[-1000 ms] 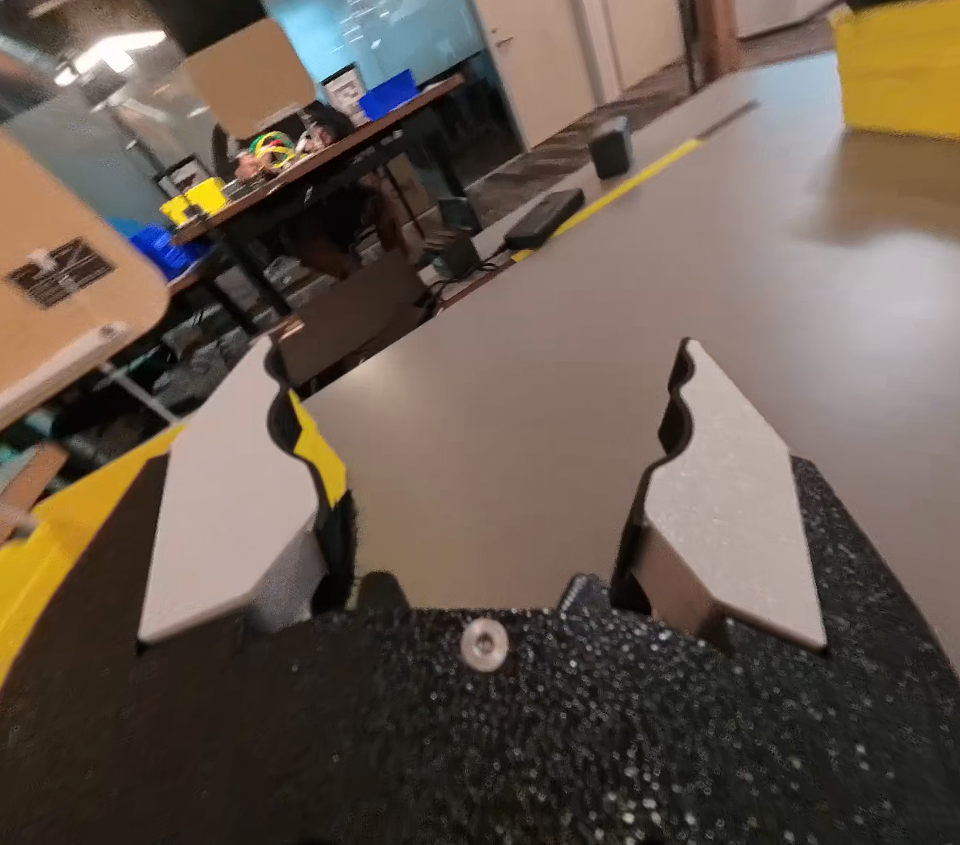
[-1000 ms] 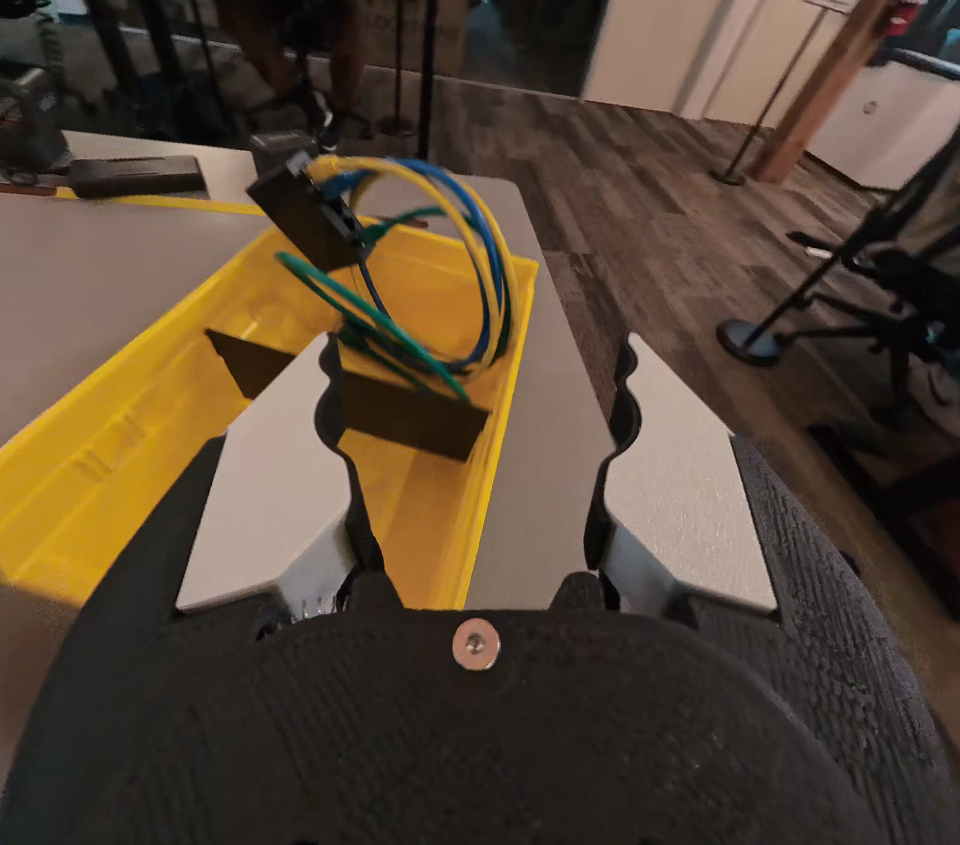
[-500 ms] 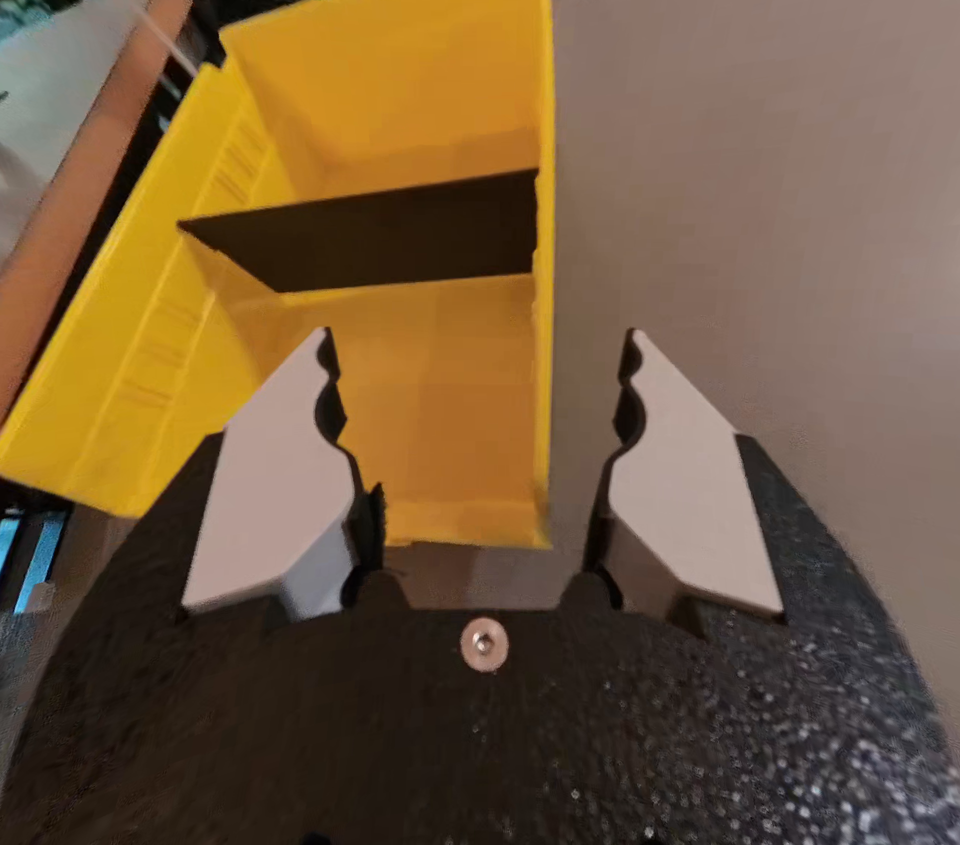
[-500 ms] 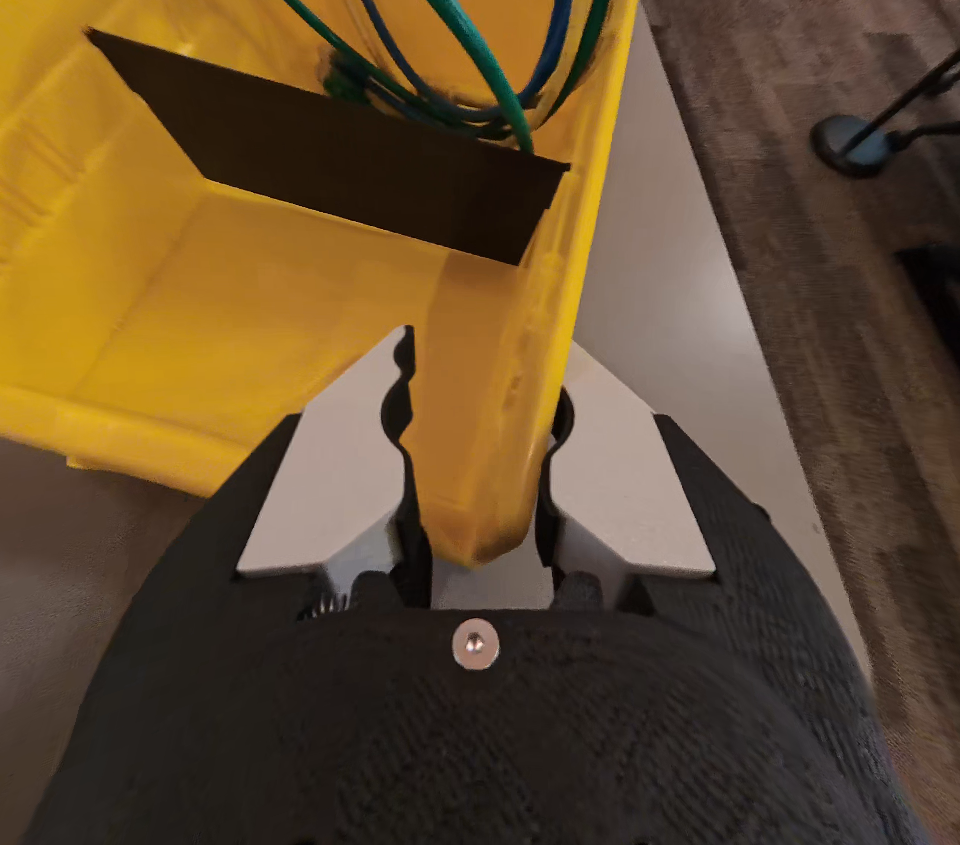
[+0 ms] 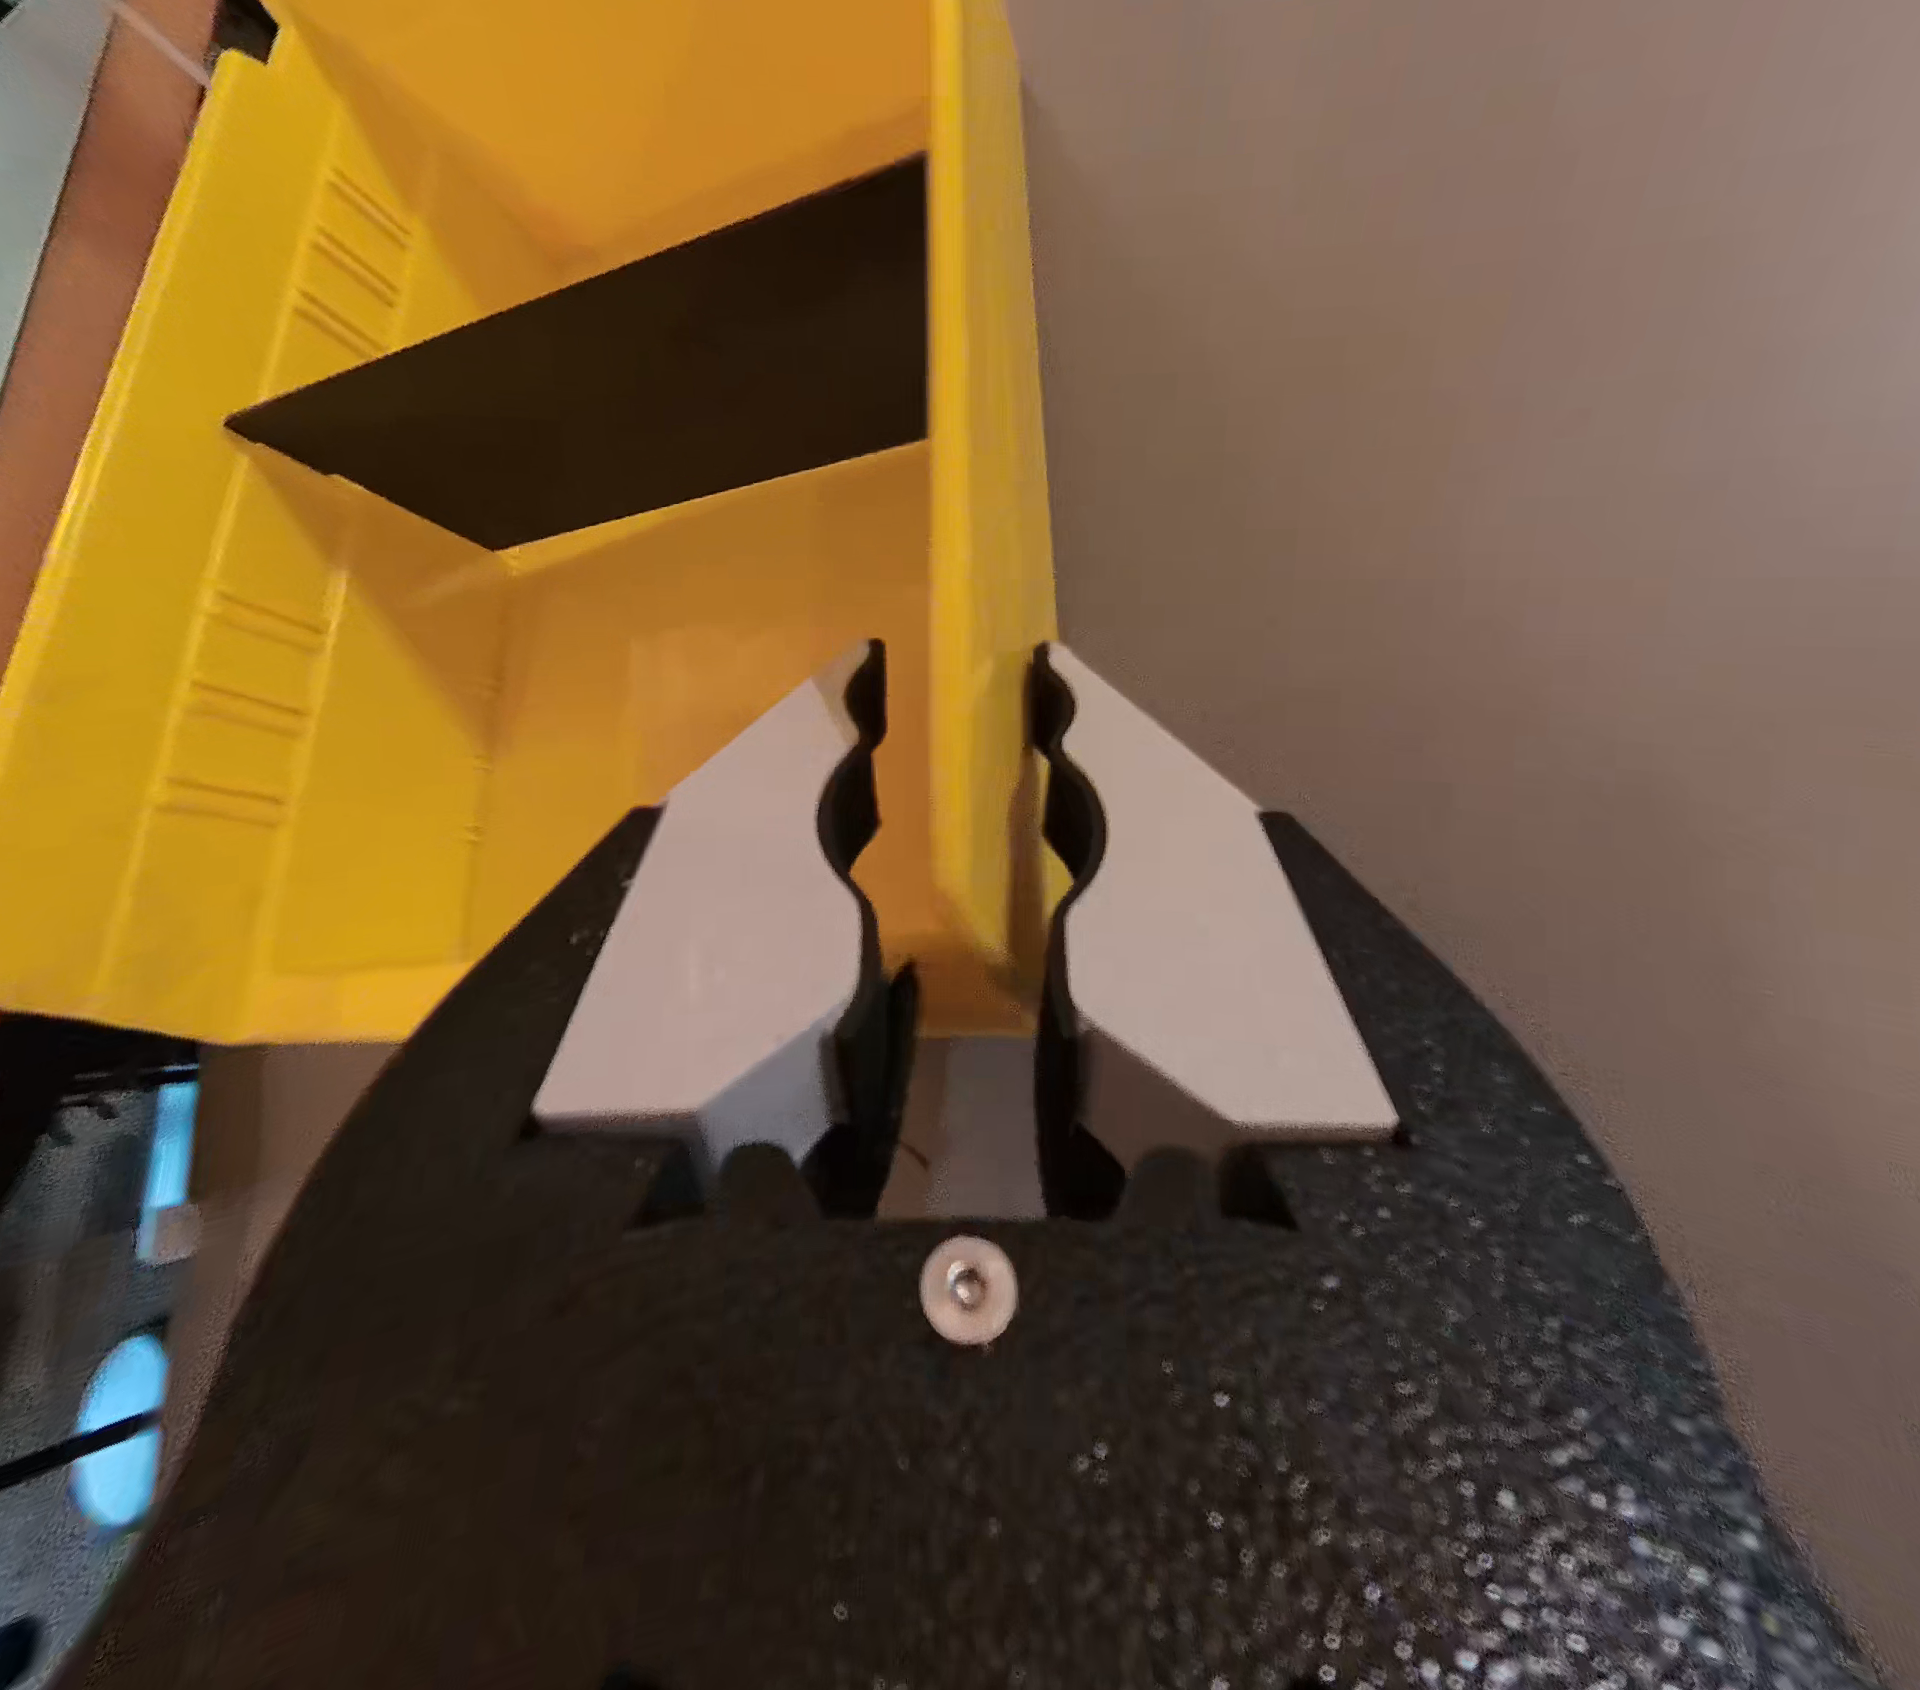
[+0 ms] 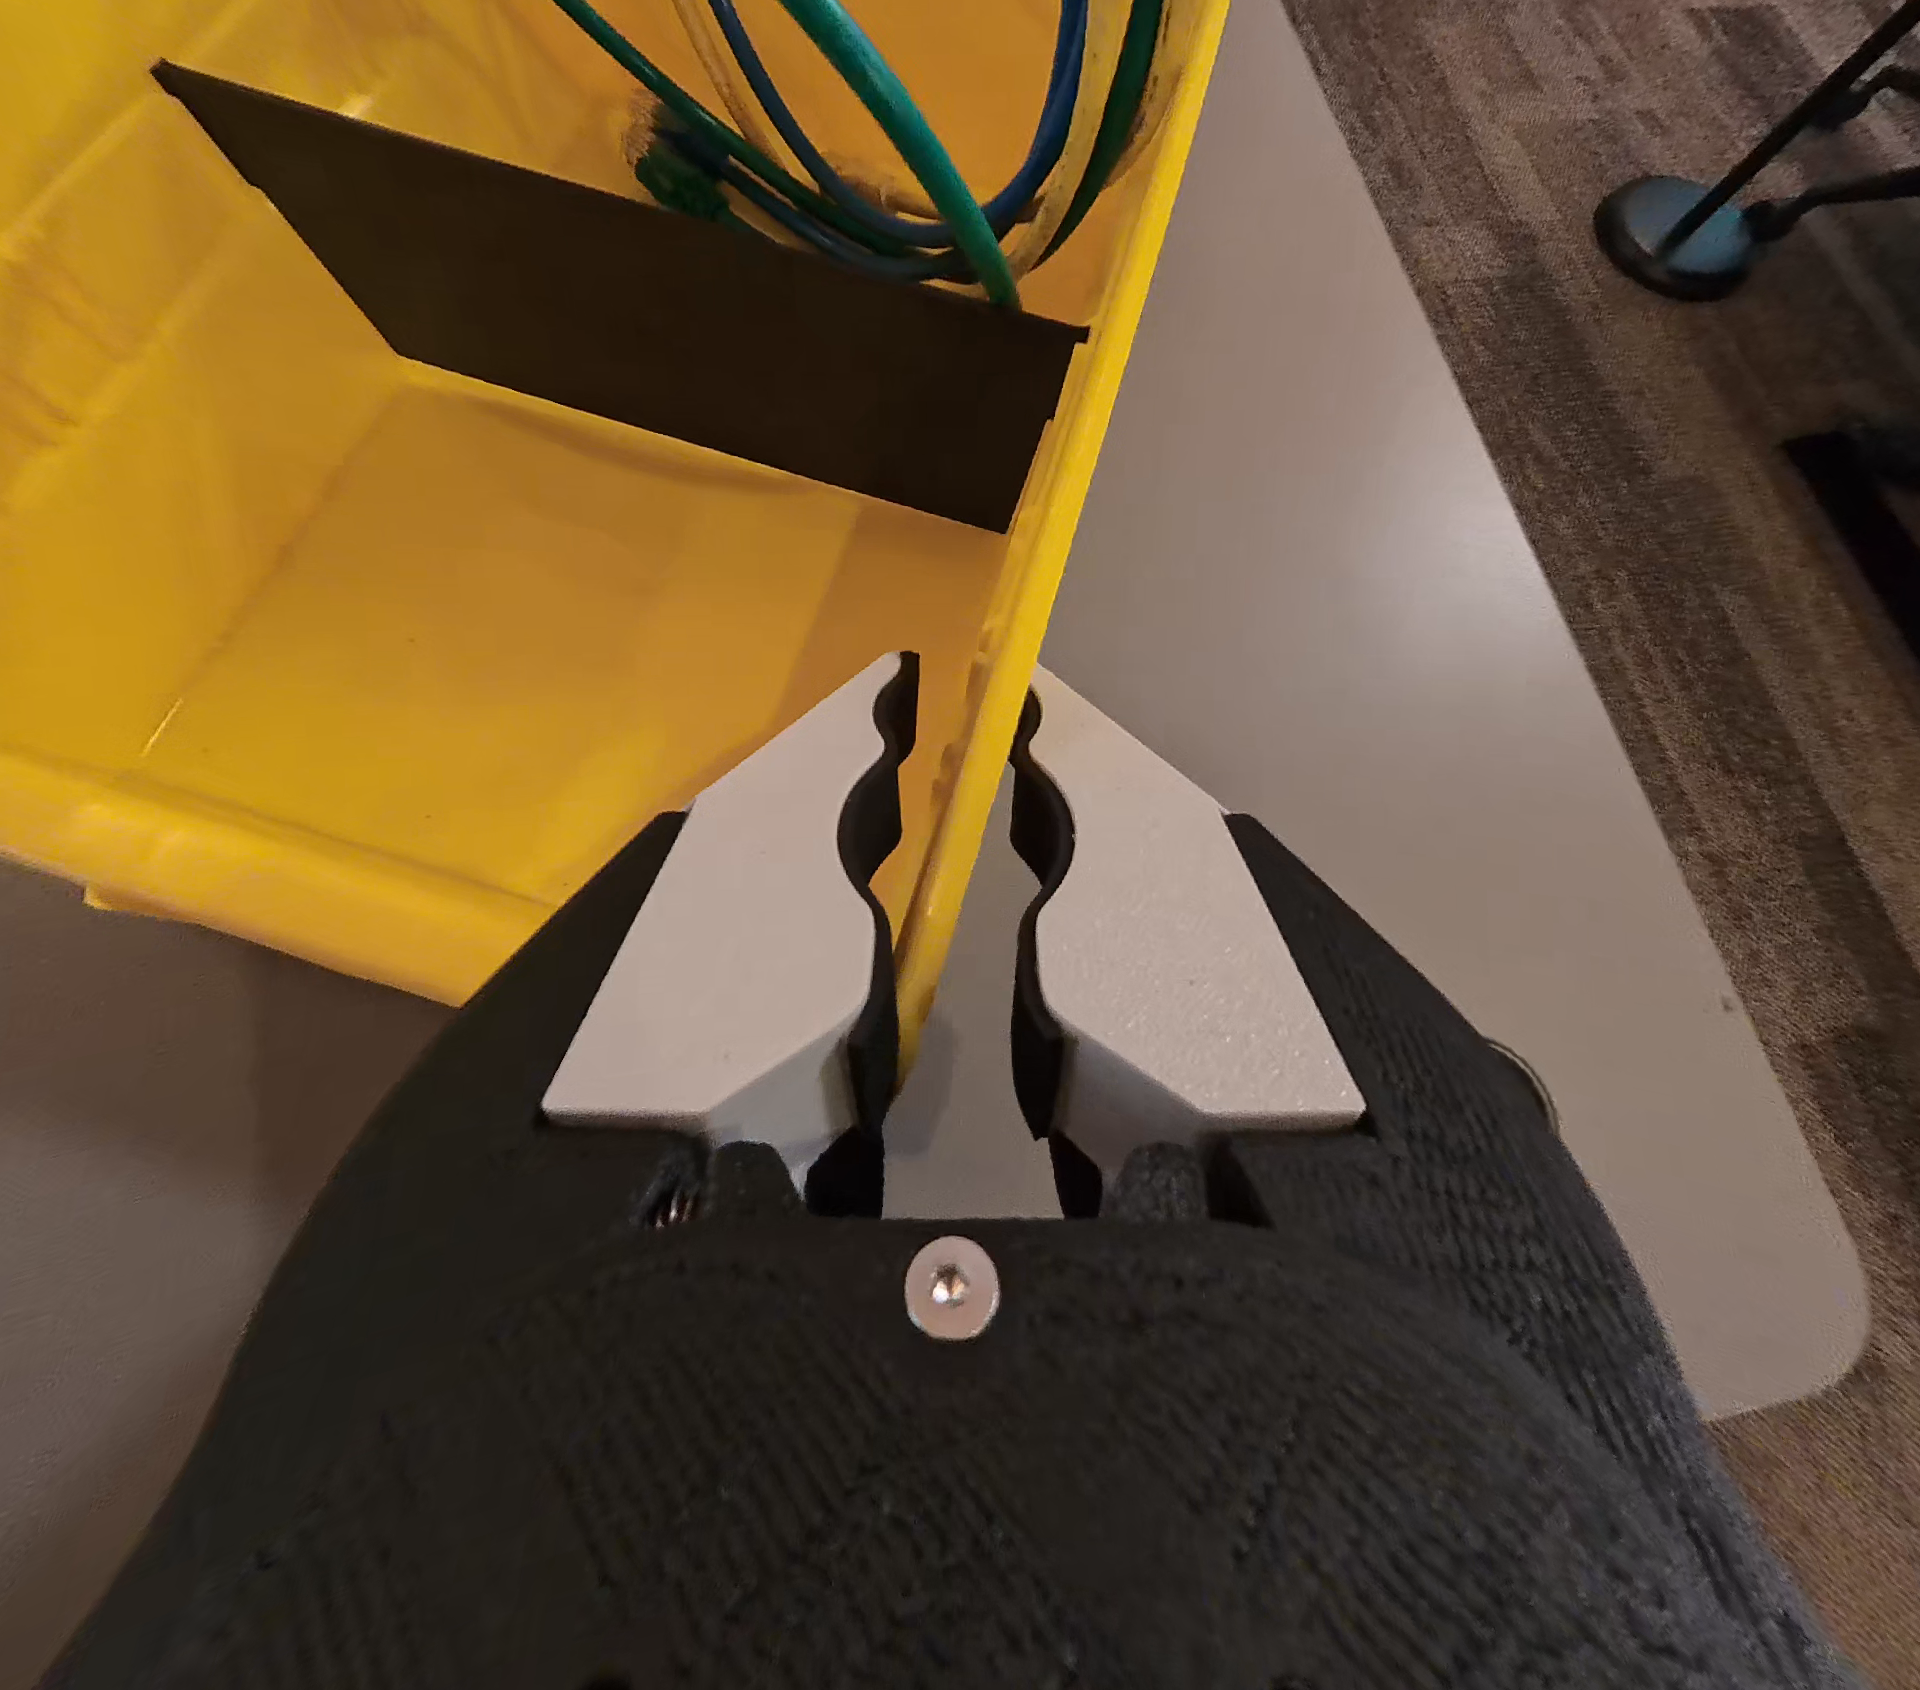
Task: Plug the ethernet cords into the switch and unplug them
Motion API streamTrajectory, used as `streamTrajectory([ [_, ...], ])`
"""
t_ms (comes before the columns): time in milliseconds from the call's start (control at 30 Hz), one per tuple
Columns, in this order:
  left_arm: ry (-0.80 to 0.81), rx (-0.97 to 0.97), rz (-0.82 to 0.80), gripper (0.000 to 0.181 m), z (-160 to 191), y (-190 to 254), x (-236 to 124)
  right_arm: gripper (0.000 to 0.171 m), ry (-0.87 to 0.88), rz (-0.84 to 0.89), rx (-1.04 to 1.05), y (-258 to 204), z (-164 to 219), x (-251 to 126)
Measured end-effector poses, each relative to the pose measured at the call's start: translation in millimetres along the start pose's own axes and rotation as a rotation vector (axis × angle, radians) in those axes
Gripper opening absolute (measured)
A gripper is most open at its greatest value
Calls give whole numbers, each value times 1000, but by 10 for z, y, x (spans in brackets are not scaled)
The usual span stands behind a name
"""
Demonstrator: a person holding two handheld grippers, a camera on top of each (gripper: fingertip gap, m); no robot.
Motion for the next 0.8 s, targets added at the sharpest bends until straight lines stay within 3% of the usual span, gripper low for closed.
streamTrajectory([
  [133,-12,36,69,4,-10,32,-38,13,14,-9,1,-219,-77,5],
  [433,148,10,101,4,79,-243,-318,4,47,-60,-33,-996,-393,54],
  [800,331,62,23,3,-48,-652,-883,4,123,-231,-132,-2448,-945,121],
])
Point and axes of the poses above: each gripper's, where its closed fingertips meet, x out along the fingers, z out of its underside, y = z × x across the jaws, the point moved 6 cm from there along -x, back along the fingers, and after that the axes turned 15 degrees about -x, right-handed, at the moved point
